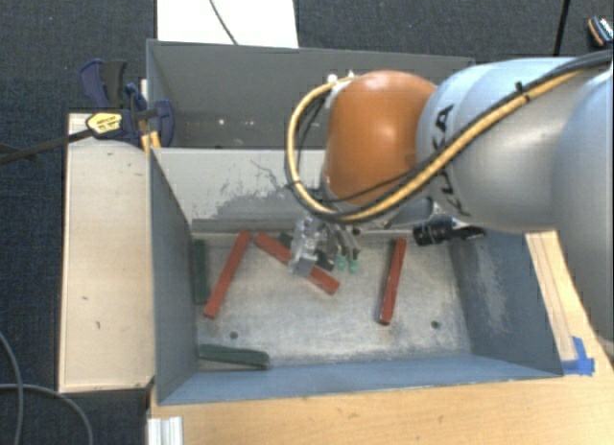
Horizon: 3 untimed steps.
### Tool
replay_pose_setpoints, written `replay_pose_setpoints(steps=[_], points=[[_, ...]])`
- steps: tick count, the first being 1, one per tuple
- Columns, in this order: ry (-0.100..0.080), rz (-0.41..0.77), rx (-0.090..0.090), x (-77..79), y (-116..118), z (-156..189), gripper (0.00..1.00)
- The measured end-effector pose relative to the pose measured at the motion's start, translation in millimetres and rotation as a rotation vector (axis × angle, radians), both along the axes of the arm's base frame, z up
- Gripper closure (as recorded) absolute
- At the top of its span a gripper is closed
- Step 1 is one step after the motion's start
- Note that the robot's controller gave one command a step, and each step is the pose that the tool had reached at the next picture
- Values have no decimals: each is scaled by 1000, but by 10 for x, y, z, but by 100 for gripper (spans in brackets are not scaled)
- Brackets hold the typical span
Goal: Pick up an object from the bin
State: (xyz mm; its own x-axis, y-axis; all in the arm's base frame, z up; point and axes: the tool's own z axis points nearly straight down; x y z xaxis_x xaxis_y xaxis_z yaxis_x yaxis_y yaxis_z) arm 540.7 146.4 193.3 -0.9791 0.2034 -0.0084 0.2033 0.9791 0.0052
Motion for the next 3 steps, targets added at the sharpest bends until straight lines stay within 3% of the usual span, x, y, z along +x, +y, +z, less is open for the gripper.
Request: replay_pose_setpoints(steps=[1, 2, 3], points=[[7, -3, -2, -13, -10, -46, 0], [7, -5, -2, -13, -10, -46, 100], [7, -6, -2, -13, -10, -46, 0]])
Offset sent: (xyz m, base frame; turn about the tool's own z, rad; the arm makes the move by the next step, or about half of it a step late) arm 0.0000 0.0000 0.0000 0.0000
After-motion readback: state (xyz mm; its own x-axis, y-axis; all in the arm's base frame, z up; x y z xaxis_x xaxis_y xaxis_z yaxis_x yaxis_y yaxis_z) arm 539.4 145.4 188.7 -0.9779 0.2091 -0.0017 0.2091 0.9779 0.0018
